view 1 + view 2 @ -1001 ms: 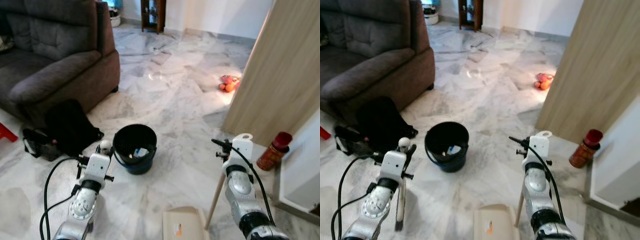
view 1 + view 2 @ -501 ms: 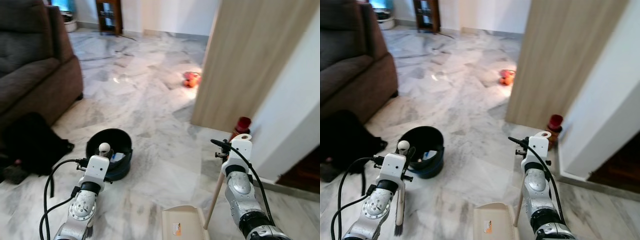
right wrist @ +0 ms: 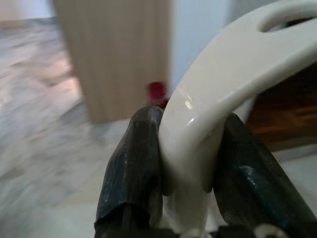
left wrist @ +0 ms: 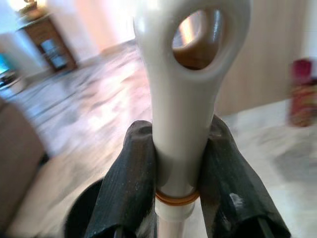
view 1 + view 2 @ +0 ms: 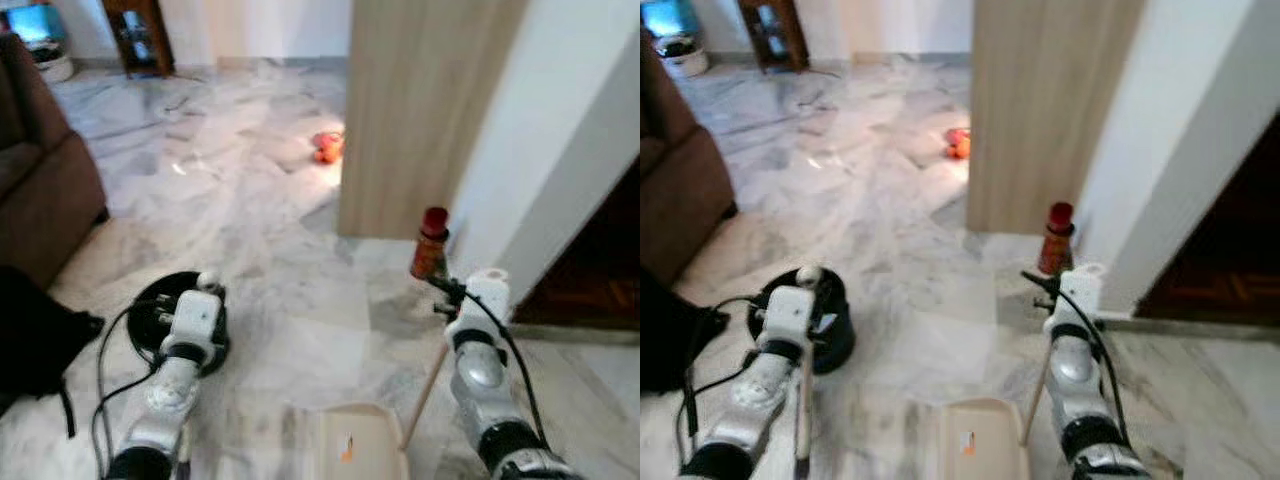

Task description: Sweep floor

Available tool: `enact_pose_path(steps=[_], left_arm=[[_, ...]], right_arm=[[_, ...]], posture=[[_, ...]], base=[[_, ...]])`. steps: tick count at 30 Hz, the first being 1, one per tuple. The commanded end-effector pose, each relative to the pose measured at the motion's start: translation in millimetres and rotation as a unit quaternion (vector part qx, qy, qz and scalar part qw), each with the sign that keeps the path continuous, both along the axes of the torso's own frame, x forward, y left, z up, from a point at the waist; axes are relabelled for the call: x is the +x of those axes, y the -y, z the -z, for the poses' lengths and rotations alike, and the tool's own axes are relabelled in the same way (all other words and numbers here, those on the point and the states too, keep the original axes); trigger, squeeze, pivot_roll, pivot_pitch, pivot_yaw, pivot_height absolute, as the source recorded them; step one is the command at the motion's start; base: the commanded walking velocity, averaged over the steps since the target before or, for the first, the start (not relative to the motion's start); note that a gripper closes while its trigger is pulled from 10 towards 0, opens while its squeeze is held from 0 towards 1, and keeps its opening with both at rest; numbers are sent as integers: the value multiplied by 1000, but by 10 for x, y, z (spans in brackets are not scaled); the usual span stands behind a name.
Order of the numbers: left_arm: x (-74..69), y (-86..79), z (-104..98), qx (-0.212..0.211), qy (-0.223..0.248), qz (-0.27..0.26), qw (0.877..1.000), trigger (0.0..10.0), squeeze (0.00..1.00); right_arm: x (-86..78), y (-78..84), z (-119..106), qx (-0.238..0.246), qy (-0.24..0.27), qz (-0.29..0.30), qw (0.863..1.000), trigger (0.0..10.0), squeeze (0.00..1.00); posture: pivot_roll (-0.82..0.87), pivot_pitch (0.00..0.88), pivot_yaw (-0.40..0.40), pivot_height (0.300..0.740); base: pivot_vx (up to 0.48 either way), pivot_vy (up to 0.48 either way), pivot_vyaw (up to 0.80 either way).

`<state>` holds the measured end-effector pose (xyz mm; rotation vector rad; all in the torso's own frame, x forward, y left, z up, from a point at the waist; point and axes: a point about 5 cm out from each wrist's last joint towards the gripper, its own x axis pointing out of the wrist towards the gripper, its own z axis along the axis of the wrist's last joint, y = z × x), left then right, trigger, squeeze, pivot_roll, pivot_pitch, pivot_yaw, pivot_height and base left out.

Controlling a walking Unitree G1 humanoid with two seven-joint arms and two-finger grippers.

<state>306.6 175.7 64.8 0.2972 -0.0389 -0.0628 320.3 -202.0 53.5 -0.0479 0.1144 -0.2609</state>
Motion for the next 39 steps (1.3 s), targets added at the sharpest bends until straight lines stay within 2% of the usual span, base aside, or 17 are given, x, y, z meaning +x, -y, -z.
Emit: enact_pose_path(steps=[1, 7, 10, 16, 22, 27, 34, 39], left_arm=[[39, -44, -36, 4, 6, -3, 1000, 10000, 0], [65, -50, -8, -13, -3, -14, 1000, 10000, 0], [105, -71, -57, -24, 6, -26, 999, 10000, 0], [95, -108, -44, -38, 10, -40, 998, 10000, 0], [83, -73, -28, -38, 7, -31, 999, 10000, 0], [78, -72, -67, -40, 18, -24, 999, 10000, 0], [-24, -127, 5, -41, 10, -25, 999, 10000, 0], [-85, -128, -15, -42, 18, -18, 999, 10000, 0]], right_arm=[[52, 21, -91, -9, 18, 1, 1000, 10000, 0], [77, 120, -137, -17, 20, 9, 1000, 10000, 0], [130, 164, -210, -20, 25, 12, 999, 10000, 0], [176, 164, -278, -27, 33, 6, 999, 10000, 0], [128, 255, -246, -25, 33, 24, 999, 10000, 0], [123, 233, -224, -28, 28, 21, 999, 10000, 0], [106, 164, -183, -24, 26, 16, 999, 10000, 0], [44, 132, -118, -22, 26, 15, 999, 10000, 0]], posture=[[56, 0, 38, 740], [55, 0, 17, 740], [60, 0, -3, 740], [47, 0, -8, 740], [61, 0, -3, 740], [89, 0, -6, 740], [98, 0, 11, 740], [138, 0, 11, 740]], base=[[0, 0, -769], [0, 0, -769], [0, 0, -769], [0, 0, -760], [0, 0, -753], [0, 0, -750], [0, 0, -744], [0, 0, -741]])
